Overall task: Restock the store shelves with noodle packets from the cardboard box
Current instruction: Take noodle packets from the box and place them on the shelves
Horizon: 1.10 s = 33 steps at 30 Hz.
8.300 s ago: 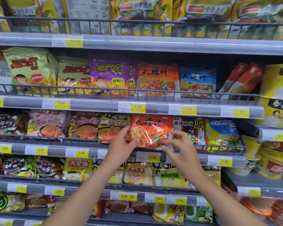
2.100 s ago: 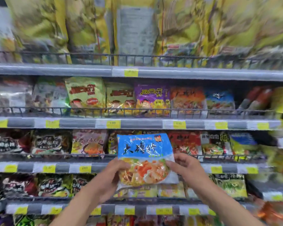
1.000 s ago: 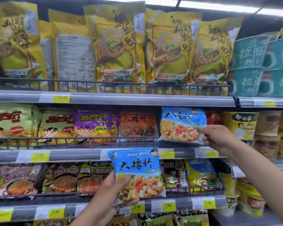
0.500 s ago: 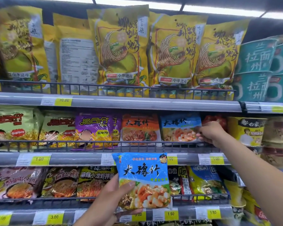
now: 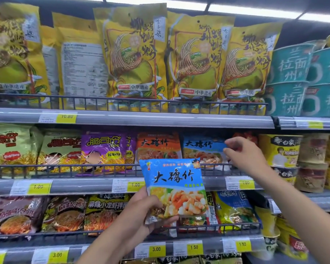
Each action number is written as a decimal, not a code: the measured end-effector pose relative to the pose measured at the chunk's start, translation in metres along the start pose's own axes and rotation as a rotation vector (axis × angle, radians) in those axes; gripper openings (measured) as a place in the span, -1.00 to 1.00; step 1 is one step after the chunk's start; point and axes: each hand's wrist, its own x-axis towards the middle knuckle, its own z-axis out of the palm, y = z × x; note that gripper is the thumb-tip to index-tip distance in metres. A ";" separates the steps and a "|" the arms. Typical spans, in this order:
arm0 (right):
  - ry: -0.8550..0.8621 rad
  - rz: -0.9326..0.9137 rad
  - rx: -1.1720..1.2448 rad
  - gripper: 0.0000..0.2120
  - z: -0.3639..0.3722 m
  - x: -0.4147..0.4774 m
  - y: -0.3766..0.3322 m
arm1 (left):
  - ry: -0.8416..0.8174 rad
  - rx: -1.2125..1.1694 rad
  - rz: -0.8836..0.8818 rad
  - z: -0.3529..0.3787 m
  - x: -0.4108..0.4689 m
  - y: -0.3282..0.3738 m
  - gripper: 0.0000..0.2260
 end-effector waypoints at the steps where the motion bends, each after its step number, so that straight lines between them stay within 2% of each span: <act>1: -0.016 -0.057 0.061 -0.79 -0.001 -0.019 -0.004 | -0.014 -0.004 0.009 0.006 0.004 0.003 -0.65; 3: -0.160 -0.125 0.208 -0.75 0.000 -0.060 -0.012 | -0.025 -0.035 0.013 0.019 0.015 0.009 -0.72; 5: -0.282 -0.192 0.226 -0.56 0.004 -0.086 -0.013 | -0.044 -0.092 0.006 0.034 0.030 0.015 -0.75; 8: -0.202 -0.339 0.091 -0.45 0.015 -0.089 0.003 | -0.082 -0.018 0.062 0.054 0.054 0.025 -0.75; 9: -0.148 -0.365 0.061 -0.48 0.017 -0.084 0.006 | -0.071 0.113 0.107 0.059 0.061 0.030 -0.76; 11: -0.053 -0.360 0.015 -0.54 0.017 -0.070 0.011 | 0.025 0.626 0.293 0.065 0.077 0.041 -0.78; 13: -0.003 -0.331 -0.018 -0.56 0.016 -0.054 0.014 | 0.124 1.104 0.475 0.068 0.092 0.052 -0.57; 15: 0.020 -0.310 -0.062 -0.58 0.016 -0.040 0.014 | 0.237 1.340 0.545 0.073 0.103 0.060 -0.34; 16: 0.034 -0.295 -0.092 -0.60 0.017 -0.033 0.014 | 0.272 1.403 0.563 0.076 0.109 0.062 -0.32; 18: 0.065 -0.265 -0.168 -0.66 0.019 -0.021 0.014 | 0.238 1.501 0.583 0.079 0.119 0.061 -0.48; 21: 0.015 -0.214 -0.254 -0.77 0.024 -0.007 0.017 | 0.156 1.621 0.572 0.081 0.131 0.056 -0.91; 22: -0.019 -0.212 -0.290 -0.80 0.025 -0.005 0.019 | 0.154 1.655 0.576 0.080 0.135 0.053 -0.93; 25: -0.050 -0.261 -0.467 -0.82 0.027 -0.001 0.024 | 0.178 1.733 0.562 0.076 0.143 0.043 -0.80; 29: 0.012 -0.340 -0.676 -0.57 0.025 -0.005 0.023 | 0.140 1.759 0.514 0.071 0.148 0.037 -0.63; 33: -0.105 -0.304 -0.723 -0.48 0.024 -0.005 0.021 | 0.133 1.804 0.503 0.077 0.150 0.036 -0.48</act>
